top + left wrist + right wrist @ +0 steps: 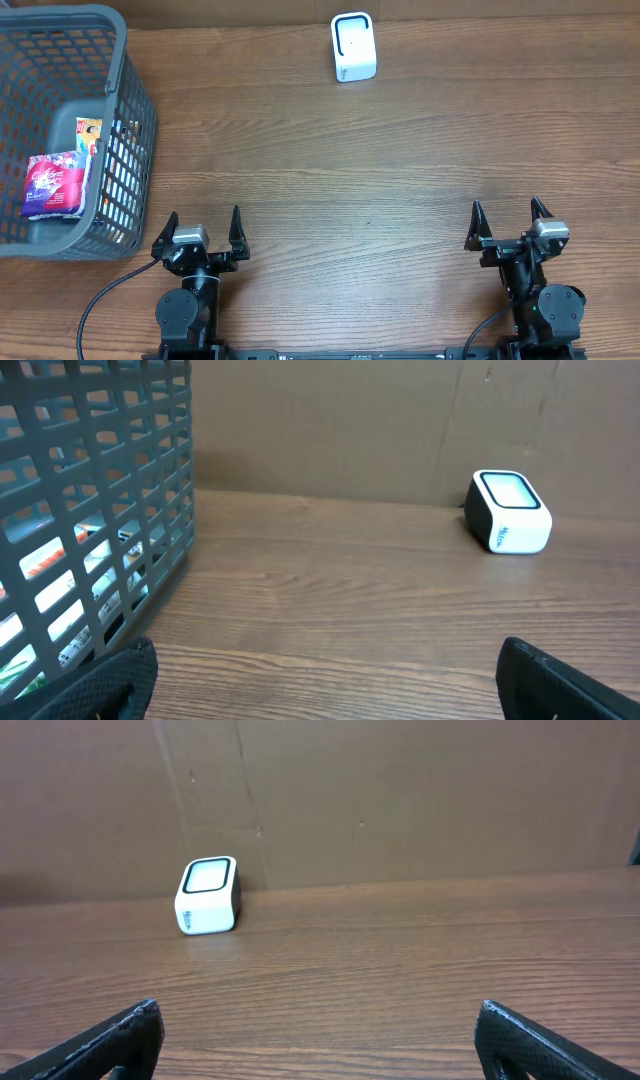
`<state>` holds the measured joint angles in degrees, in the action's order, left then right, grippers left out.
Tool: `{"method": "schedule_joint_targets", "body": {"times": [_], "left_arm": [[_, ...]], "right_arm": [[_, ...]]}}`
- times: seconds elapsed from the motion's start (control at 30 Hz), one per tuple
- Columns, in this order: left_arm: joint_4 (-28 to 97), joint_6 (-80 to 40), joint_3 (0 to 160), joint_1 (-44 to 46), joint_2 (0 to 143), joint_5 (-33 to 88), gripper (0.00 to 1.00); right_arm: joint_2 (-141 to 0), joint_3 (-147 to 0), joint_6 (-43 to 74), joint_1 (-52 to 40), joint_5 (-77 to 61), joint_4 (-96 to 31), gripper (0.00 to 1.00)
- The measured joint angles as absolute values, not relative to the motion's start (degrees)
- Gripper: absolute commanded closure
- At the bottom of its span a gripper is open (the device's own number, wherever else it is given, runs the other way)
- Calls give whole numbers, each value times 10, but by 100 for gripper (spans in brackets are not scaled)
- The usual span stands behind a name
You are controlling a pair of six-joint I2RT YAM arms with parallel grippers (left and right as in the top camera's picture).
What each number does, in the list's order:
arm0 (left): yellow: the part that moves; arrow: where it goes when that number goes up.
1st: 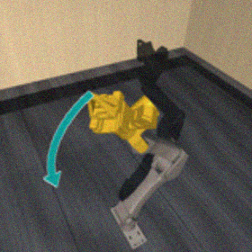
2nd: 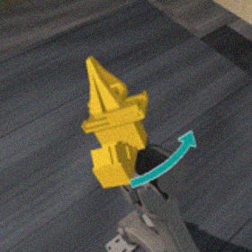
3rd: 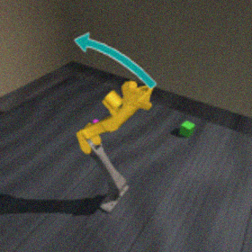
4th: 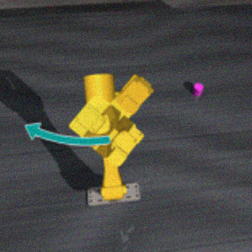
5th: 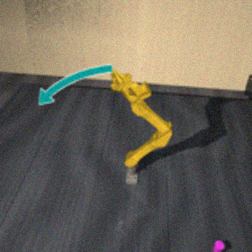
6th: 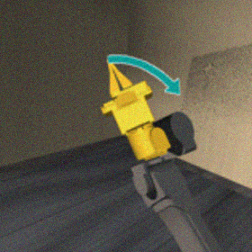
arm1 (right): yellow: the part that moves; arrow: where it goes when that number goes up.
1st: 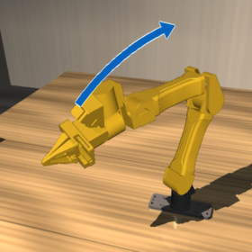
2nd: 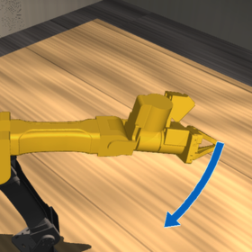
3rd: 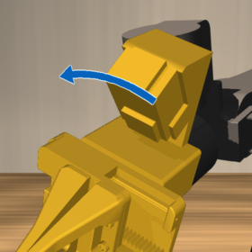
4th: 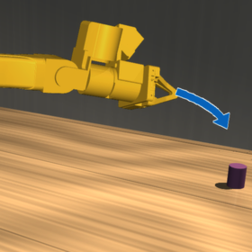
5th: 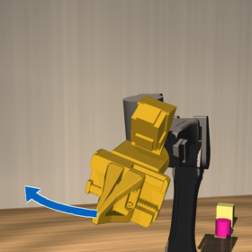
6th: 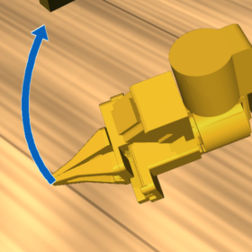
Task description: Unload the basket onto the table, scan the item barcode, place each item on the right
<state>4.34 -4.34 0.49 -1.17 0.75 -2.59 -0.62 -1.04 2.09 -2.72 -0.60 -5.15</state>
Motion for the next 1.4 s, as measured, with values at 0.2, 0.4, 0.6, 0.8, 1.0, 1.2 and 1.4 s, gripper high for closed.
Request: {"method": "schedule_joint_targets", "body": {"times": [0.2,0.4,0.6,0.8,1.0,1.2,1.4], "left_arm": [[43,-44,5,-12,8,-26,0],[43,-43,5,-12,8,-26,0],[43,-43,5,-12,8,-26,0],[43,-44,5,-12,8,-26,0],[-50,-196,4,-12,8,90,0],[-271,-314,25,-12,7,220,0],[15,-228,261,-12,75,214,0]], "right_arm": [[-6,-10,21,-27,-6,-52,0],[-6,-10,21,-27,-6,-52,0],[-6,-10,21,-27,-6,-52,0],[-6,-10,21,-27,-6,-52,0],[-6,-10,21,-27,-6,-52,0],[-6,-10,21,-27,-6,-52,0],[-6,-10,21,-27,-6,-51,0]]}}
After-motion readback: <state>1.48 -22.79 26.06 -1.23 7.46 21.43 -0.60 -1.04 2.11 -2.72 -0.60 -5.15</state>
